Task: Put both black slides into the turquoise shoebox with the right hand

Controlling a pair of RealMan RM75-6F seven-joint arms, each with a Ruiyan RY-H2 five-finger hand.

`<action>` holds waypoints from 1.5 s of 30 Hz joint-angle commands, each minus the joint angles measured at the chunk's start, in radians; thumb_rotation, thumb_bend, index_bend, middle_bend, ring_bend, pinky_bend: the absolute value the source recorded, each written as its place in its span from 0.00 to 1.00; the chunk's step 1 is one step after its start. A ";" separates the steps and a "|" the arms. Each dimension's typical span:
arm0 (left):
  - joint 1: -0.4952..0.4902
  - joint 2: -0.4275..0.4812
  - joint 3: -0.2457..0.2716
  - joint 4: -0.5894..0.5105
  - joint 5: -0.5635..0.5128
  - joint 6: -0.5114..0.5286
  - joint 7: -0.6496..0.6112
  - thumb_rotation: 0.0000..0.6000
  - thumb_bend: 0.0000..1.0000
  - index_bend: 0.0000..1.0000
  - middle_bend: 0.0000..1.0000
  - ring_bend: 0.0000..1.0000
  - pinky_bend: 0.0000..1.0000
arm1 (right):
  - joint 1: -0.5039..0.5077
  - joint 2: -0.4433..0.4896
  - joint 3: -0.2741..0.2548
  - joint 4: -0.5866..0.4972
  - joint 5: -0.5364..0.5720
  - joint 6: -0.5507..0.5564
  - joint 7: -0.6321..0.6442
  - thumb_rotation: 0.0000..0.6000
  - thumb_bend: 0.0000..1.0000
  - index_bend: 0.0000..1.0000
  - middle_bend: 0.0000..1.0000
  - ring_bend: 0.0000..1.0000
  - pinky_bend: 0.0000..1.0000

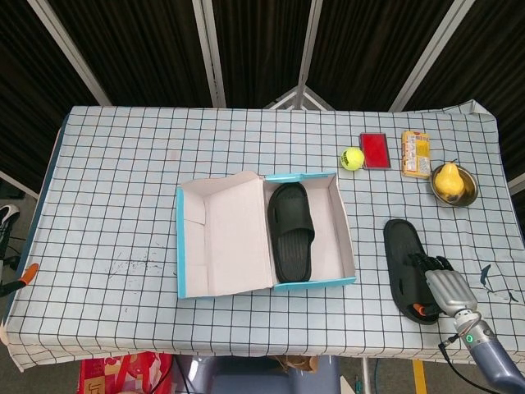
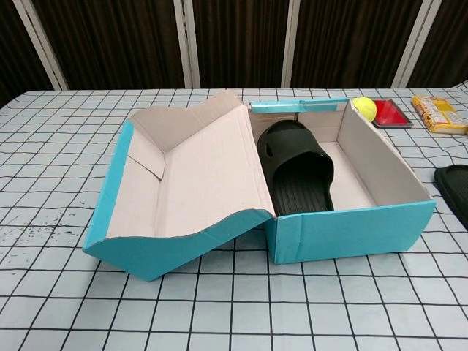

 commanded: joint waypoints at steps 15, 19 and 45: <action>0.001 0.000 0.001 -0.004 0.006 0.006 0.001 1.00 0.31 0.01 0.00 0.00 0.00 | 0.015 0.023 -0.004 -0.011 0.000 -0.027 -0.027 1.00 0.29 0.23 0.41 0.36 0.00; 0.002 0.001 0.002 -0.005 0.010 0.007 0.000 1.00 0.31 0.01 0.00 0.00 0.00 | 0.009 0.034 -0.001 -0.019 -0.003 -0.009 -0.023 1.00 0.31 0.26 0.45 0.39 0.00; 0.007 0.007 0.001 -0.009 0.013 0.017 -0.013 1.00 0.31 0.01 0.00 0.00 0.00 | -0.044 0.237 0.067 -0.042 -0.079 0.170 0.239 1.00 0.32 0.27 0.46 0.41 0.00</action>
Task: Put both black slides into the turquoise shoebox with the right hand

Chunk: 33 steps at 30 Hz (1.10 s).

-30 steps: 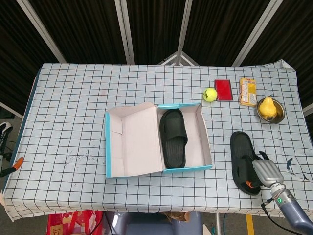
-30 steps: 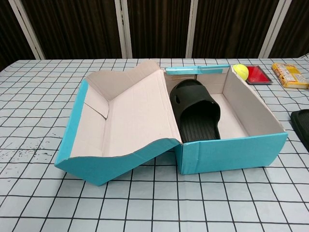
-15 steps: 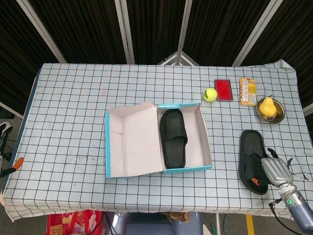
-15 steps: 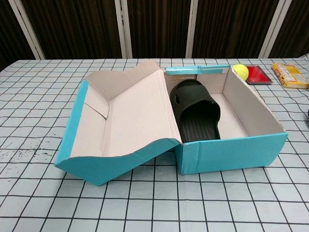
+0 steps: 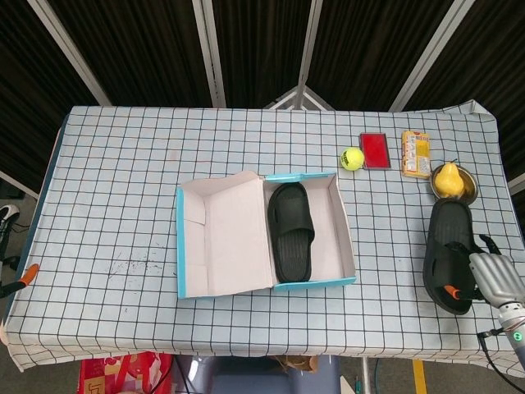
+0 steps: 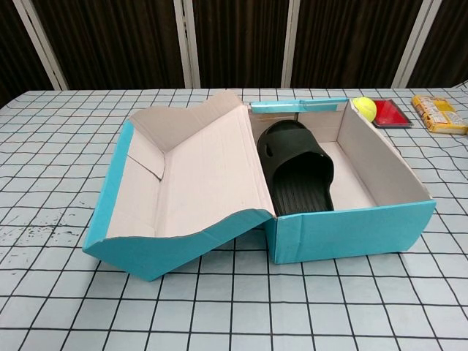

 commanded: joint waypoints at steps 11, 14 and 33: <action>-0.001 0.002 -0.005 0.007 -0.003 0.000 -0.013 1.00 0.31 0.01 0.00 0.00 0.00 | 0.140 0.242 0.149 -0.155 -0.026 -0.092 0.322 1.00 0.36 0.28 0.46 0.41 0.00; 0.000 0.002 -0.007 0.010 -0.006 -0.001 -0.018 1.00 0.31 0.01 0.00 0.00 0.00 | 0.197 0.251 0.174 -0.180 -0.041 -0.151 0.376 1.00 0.36 0.28 0.46 0.41 0.00; -0.003 0.001 -0.012 0.029 -0.022 -0.013 -0.034 1.00 0.31 0.01 0.00 0.00 0.00 | 0.415 0.066 0.234 -0.251 -0.084 -0.297 0.426 1.00 0.38 0.29 0.46 0.41 0.00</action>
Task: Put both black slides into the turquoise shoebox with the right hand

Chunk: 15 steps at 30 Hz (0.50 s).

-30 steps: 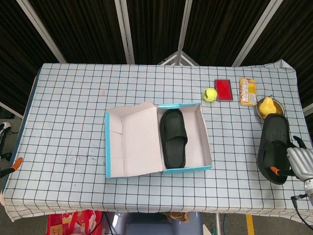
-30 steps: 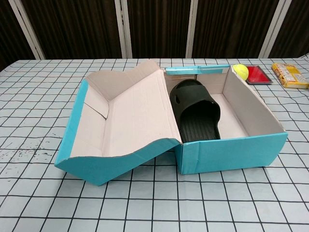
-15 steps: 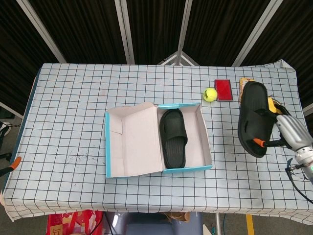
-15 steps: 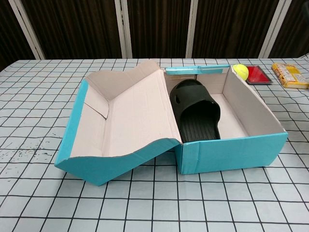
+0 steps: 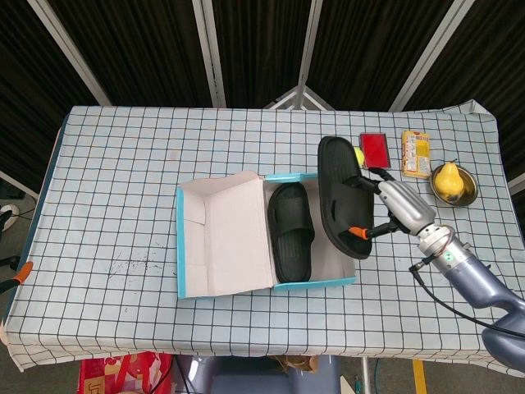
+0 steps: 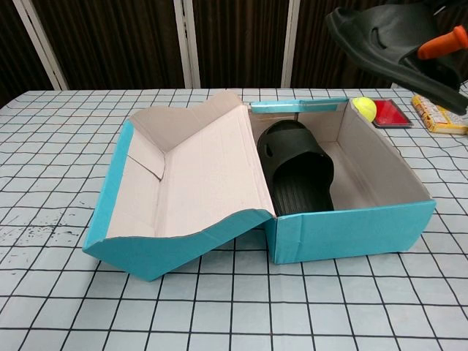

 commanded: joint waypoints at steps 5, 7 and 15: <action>-0.003 -0.003 -0.001 0.004 -0.004 -0.007 0.003 1.00 0.31 0.01 0.00 0.00 0.00 | 0.012 -0.097 -0.032 0.012 -0.047 0.033 0.006 1.00 0.38 0.29 0.46 0.41 0.00; -0.004 -0.004 -0.001 0.004 -0.003 -0.008 0.007 1.00 0.31 0.01 0.00 0.00 0.00 | 0.010 -0.123 -0.036 0.018 -0.037 0.045 0.007 1.00 0.38 0.29 0.46 0.41 0.00; -0.004 -0.005 -0.001 0.001 -0.004 -0.006 0.012 1.00 0.31 0.01 0.00 0.00 0.00 | 0.016 -0.200 -0.042 0.044 -0.021 0.078 -0.010 1.00 0.38 0.29 0.46 0.41 0.00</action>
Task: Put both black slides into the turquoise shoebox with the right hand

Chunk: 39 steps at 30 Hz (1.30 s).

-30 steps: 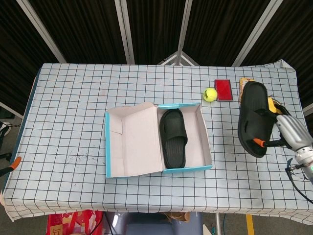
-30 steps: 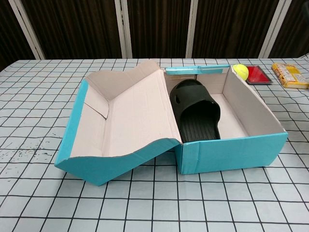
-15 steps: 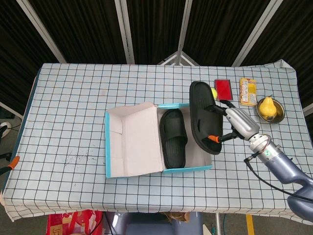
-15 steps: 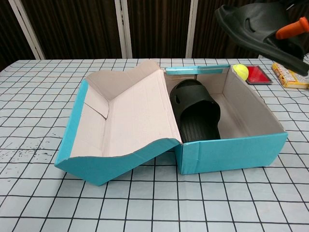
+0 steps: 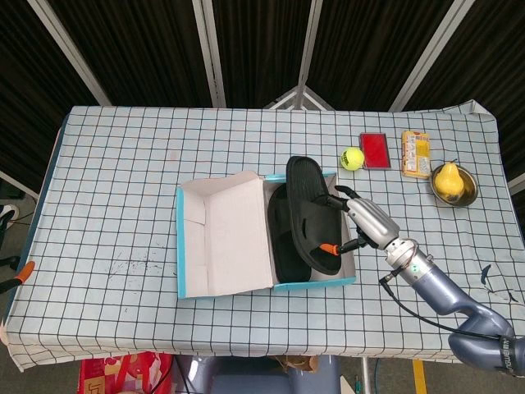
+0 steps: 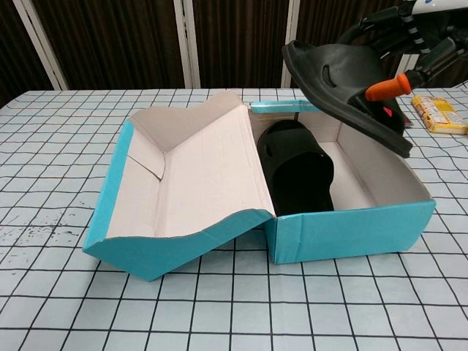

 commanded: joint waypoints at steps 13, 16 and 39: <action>-0.001 0.000 -0.001 0.004 -0.006 -0.007 -0.002 1.00 0.31 0.01 0.00 0.00 0.00 | -0.025 -0.096 -0.043 0.090 -0.012 0.084 -0.042 1.00 0.39 0.32 0.48 0.41 0.00; -0.004 -0.002 0.000 0.002 -0.004 -0.010 0.002 1.00 0.31 0.01 0.00 0.00 0.00 | -0.025 -0.039 -0.056 0.053 -0.014 0.057 -0.037 1.00 0.42 0.33 0.49 0.41 0.00; 0.000 0.007 0.002 0.000 0.006 -0.001 -0.023 1.00 0.31 0.01 0.00 0.00 0.00 | 0.124 0.183 -0.024 -0.189 0.294 -0.282 -0.212 1.00 0.55 0.33 0.53 0.45 0.00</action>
